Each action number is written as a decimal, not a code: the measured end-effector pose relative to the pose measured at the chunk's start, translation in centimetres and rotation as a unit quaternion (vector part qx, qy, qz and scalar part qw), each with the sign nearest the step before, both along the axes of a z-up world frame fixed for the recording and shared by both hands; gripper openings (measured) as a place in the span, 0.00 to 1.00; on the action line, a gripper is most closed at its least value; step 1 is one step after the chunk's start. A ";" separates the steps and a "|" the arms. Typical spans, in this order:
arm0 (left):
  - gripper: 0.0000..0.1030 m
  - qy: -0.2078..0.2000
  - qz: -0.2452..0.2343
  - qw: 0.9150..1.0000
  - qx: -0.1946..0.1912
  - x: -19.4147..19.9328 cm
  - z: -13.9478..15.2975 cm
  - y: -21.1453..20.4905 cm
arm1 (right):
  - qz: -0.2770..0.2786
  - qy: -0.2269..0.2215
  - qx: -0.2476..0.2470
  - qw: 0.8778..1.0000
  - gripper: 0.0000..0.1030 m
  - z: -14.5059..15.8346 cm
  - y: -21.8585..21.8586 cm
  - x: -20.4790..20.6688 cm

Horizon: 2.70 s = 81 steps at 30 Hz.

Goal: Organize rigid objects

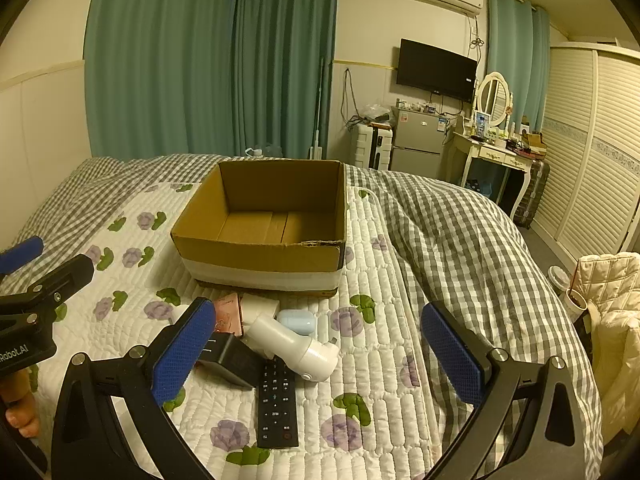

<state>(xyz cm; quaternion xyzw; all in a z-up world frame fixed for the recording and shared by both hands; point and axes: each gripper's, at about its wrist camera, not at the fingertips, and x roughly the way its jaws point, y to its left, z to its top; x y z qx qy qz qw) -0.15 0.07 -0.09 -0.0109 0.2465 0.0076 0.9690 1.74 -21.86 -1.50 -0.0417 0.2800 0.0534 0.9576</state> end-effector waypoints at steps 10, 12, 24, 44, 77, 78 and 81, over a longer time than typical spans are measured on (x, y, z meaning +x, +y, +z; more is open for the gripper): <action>1.00 0.008 0.002 1.000 -0.002 0.1 0.0 0.0 | -0.003 0.002 -0.002 1.000 1.00 -0.1 -0.1 0.0; 1.00 0.012 0.001 1.000 -0.001 0.1 -0.1 -0.1 | -0.009 0.008 -0.007 1.000 1.00 -0.3 -0.2 0.1; 1.00 0.136 0.010 0.991 0.006 2.9 -6.6 0.3 | 0.016 0.207 0.014 0.978 0.64 -10.3 -0.1 4.1; 1.00 0.191 -0.017 0.981 0.012 4.2 -8.2 -1.1 | 0.024 0.194 -0.006 0.981 0.28 -12.7 0.3 4.7; 0.44 0.251 -0.051 0.967 -0.008 9.5 -11.3 -10.9 | -0.003 0.138 0.035 0.990 0.18 -5.9 -6.5 7.0; 0.43 0.248 -0.052 0.967 -0.013 9.1 -10.8 -10.6 | -0.004 0.137 0.039 0.990 0.18 -5.6 -6.6 6.9; 0.42 0.238 -0.053 0.970 -0.024 8.3 -9.1 -9.9 | -0.002 0.128 0.053 0.990 0.18 -4.4 -6.6 6.4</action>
